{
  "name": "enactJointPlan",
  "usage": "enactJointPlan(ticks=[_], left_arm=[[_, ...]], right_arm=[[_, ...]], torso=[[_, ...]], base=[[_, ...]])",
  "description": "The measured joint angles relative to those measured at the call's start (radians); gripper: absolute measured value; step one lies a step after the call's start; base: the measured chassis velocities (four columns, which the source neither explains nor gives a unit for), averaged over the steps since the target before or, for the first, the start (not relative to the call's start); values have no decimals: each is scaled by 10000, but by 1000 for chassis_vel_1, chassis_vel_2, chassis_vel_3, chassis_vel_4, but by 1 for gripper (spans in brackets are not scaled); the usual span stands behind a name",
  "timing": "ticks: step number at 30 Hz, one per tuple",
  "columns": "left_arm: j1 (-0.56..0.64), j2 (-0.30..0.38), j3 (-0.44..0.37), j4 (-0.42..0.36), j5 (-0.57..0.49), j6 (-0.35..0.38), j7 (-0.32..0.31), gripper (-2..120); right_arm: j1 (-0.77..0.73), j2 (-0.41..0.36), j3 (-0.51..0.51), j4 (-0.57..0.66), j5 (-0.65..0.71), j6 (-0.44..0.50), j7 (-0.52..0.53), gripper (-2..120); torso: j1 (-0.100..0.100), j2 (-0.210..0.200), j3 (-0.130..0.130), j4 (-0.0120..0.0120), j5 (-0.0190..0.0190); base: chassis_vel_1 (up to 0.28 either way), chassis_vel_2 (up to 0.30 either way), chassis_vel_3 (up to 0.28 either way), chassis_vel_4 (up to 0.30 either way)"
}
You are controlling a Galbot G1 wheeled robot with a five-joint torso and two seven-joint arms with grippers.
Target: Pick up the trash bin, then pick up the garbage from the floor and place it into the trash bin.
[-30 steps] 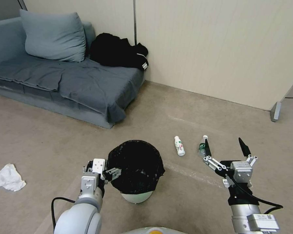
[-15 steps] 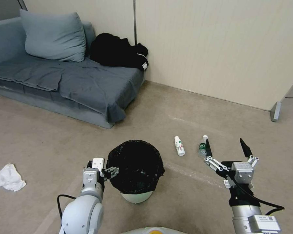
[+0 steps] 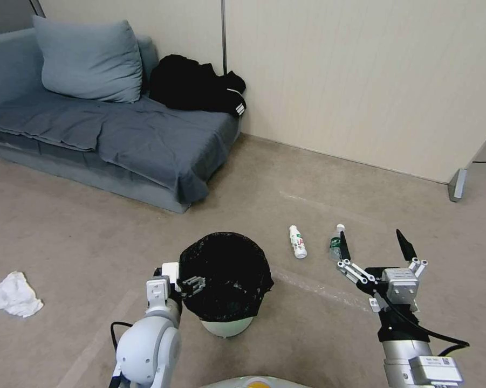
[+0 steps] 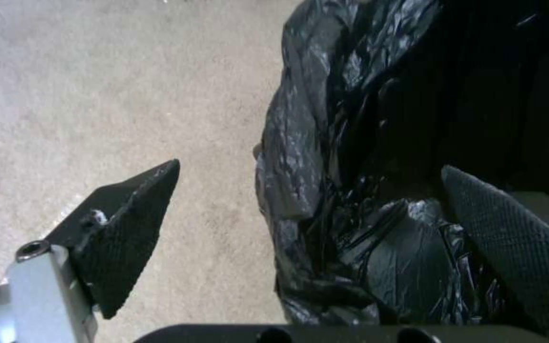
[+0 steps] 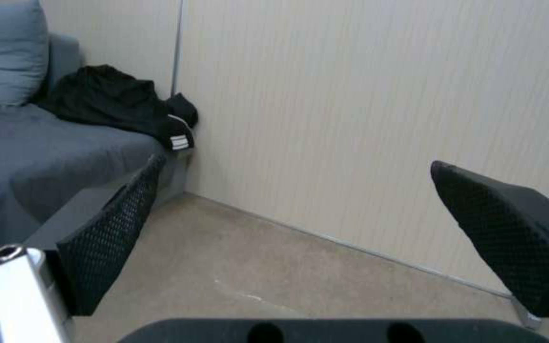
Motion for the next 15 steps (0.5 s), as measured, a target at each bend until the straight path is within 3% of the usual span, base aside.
enactJointPlan(ticks=[4, 15], left_arm=[[-105, -124, -51, 145, 27, -7, -63, 99], [-321, -343, -430, 533, 98, -57, -274, 55]], right_arm=[[6, 0, 2, -22, -7, -1, -4, 100], [29, 0, -26, -93, -43, -1, -46, 100]], torso=[[0, 1, 0, 0, 0], [0, 0, 0, 0, 0]], base=[[0, 0, 0, 0], [0, 0, 0, 0]])
